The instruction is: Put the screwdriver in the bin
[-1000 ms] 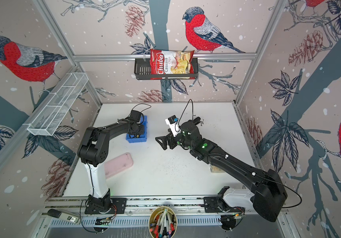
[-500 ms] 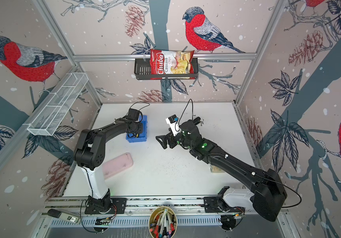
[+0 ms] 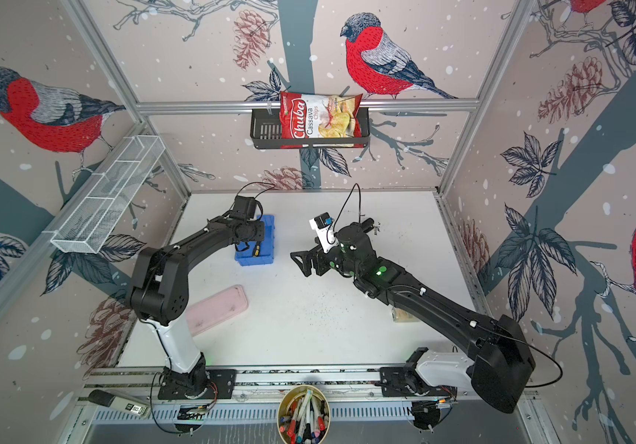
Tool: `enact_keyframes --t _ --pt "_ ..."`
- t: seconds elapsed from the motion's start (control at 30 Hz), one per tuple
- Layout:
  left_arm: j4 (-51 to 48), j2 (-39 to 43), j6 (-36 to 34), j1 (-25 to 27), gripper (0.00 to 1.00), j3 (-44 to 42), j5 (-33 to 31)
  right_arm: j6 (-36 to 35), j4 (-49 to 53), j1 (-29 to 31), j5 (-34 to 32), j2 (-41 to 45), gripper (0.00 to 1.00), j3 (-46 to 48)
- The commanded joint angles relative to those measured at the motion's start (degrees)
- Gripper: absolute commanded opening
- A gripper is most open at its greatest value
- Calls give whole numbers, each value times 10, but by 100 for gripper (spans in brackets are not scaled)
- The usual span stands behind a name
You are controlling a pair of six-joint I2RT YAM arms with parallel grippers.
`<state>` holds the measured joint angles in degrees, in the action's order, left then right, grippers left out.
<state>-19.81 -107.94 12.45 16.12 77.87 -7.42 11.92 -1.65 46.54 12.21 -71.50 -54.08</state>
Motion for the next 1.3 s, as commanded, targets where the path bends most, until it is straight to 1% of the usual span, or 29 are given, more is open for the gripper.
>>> enact_keyframes --t 0.0,0.03,0.13,0.23,0.33,0.37,0.43,0.53,0.57,0.63,0.67,0.7,0.73,0.8,0.87,0.97,1.0,1.1,1.17,1.27 --pt "-4 -13 0 -1 44 19 16 -1 -4 0 -11 0 100 -4" --pt "0 -10 0 -1 45 19 20 -1 -3 0 -14 3 100 -2" --pt "32 15 0 -1 50 3 31 1 -4 -1 -30 15 100 5" --pt "59 60 -3 -1 56 -19 33 0 -3 -10 -40 28 100 15" --pt "97 120 -10 -1 60 -62 37 9 -3 -24 -61 43 100 27" --pt "110 143 -14 -1 63 -80 41 10 -4 -33 -66 49 100 32" --pt "135 186 -25 -1 65 -117 55 10 -7 -56 -66 60 100 42" --pt "170 252 -49 -1 69 -175 91 13 -15 -110 -70 84 100 63" --pt "184 274 -57 -1 73 -197 99 12 -18 -128 -74 91 100 70" --pt "214 319 -65 -1 85 -243 98 3 -21 -162 -94 104 100 84" --pt "237 344 -71 -1 88 -274 94 -2 -23 -178 -105 111 100 91" --pt "262 370 -72 -1 95 -302 85 -6 -27 -195 -117 117 100 98" --pt "287 392 -68 -1 98 -330 72 -12 -33 -207 -129 121 100 106" --pt "330 438 -45 -1 99 -387 31 -23 -55 -232 -167 130 100 128" --pt "362 476 -37 -1 98 -433 12 -37 -84 -252 -195 137 100 152" --pt "408 512 -62 -1 98 -487 14 -53 -134 -277 -232 142 100 190" --pt "426 520 -70 -1 98 -504 6 -57 -154 -287 -244 141 100 205" --pt "488 532 -83 -1 98 -552 -44 -62 -219 -326 -256 135 100 252" --pt "517 528 -105 -3 98 -571 -62 -55 -266 -356 -242 129 100 284" --pt "544 509 -124 -8 97 -585 -87 -44 -340 -390 -254 112 100 334"
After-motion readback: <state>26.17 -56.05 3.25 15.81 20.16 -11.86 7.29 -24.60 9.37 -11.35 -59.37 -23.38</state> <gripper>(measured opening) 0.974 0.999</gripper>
